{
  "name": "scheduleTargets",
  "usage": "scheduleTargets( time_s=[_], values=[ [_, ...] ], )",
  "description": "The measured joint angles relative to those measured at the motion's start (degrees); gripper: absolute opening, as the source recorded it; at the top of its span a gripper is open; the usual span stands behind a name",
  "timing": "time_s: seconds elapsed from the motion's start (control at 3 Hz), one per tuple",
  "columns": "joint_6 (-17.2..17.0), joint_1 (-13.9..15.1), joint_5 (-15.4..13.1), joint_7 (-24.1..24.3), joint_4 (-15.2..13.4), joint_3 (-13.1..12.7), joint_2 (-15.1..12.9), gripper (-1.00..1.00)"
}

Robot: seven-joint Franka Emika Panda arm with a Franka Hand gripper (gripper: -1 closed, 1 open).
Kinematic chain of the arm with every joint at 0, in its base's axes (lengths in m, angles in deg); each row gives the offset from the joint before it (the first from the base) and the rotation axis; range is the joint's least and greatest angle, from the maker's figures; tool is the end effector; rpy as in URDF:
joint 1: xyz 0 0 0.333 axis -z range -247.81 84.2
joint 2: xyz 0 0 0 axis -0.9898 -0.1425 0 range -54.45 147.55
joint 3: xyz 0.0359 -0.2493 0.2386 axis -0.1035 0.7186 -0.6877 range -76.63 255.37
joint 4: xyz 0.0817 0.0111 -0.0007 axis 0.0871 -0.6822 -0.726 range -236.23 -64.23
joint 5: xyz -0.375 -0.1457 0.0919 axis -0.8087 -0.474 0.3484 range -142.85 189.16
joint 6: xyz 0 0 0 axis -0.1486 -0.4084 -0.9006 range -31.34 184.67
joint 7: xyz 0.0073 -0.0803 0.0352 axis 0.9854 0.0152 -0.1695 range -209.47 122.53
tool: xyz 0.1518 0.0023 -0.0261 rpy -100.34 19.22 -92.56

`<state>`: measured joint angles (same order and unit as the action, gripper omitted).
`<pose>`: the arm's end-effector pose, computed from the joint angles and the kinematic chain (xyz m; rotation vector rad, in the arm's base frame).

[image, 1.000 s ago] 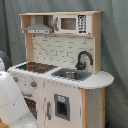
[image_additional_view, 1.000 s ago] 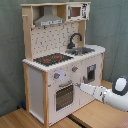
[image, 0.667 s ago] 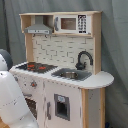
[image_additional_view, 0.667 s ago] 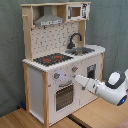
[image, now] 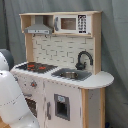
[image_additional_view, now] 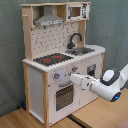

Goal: Play with the kitchen

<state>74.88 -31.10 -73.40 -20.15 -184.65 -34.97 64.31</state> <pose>0.2636 0.5377 0.3870 0.7983 1.2693 0.9281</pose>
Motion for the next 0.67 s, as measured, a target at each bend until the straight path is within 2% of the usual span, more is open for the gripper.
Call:
scheduleTargets(
  time_s=[0.33, 0.67],
  values=[
    [0.9, 2.1, -0.5, -5.7, 0.0, 0.0, 0.3, 1.00],
    [4.4, 5.4, -3.0, -7.4, 0.0, 0.0, 1.8, 1.00]
  ],
)
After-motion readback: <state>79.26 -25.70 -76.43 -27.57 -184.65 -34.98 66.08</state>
